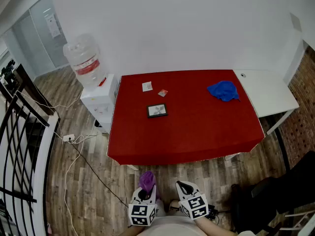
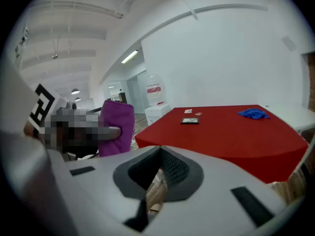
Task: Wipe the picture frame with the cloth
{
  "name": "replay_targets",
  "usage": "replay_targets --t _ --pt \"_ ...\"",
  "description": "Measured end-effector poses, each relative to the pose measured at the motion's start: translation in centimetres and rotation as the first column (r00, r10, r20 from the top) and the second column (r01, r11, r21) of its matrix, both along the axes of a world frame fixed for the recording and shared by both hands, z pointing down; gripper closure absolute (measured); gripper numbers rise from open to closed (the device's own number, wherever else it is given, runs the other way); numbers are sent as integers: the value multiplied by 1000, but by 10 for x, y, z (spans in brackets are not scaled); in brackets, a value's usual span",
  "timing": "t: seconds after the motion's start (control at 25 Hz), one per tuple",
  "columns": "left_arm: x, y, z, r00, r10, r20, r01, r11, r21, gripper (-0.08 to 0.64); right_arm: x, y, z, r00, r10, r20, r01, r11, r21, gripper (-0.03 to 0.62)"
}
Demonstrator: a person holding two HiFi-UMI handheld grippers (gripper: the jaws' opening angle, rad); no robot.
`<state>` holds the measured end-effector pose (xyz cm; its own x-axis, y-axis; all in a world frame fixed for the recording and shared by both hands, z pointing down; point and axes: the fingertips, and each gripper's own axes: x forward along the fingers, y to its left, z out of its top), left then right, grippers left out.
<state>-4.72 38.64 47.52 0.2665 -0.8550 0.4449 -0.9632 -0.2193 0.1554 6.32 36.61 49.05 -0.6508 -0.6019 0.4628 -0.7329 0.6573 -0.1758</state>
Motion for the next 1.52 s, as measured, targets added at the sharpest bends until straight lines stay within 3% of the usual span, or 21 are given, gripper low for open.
replay_targets --t 0.28,0.68,0.96,1.52 --pt "-14 -48 11 1000 0 -9 0 1000 -6 499 -5 -51 8 998 57 -16 -56 998 30 589" --pt "-73 -185 7 998 60 -16 -60 998 16 499 -60 -176 8 992 119 -36 -119 993 9 589" --pt "-108 -247 3 995 99 -12 -98 995 19 499 -96 -240 -4 987 159 -37 -157 987 36 589" --pt "-105 -318 5 998 65 -27 -65 998 -4 499 -92 -320 -5 988 129 -79 -127 991 28 589"
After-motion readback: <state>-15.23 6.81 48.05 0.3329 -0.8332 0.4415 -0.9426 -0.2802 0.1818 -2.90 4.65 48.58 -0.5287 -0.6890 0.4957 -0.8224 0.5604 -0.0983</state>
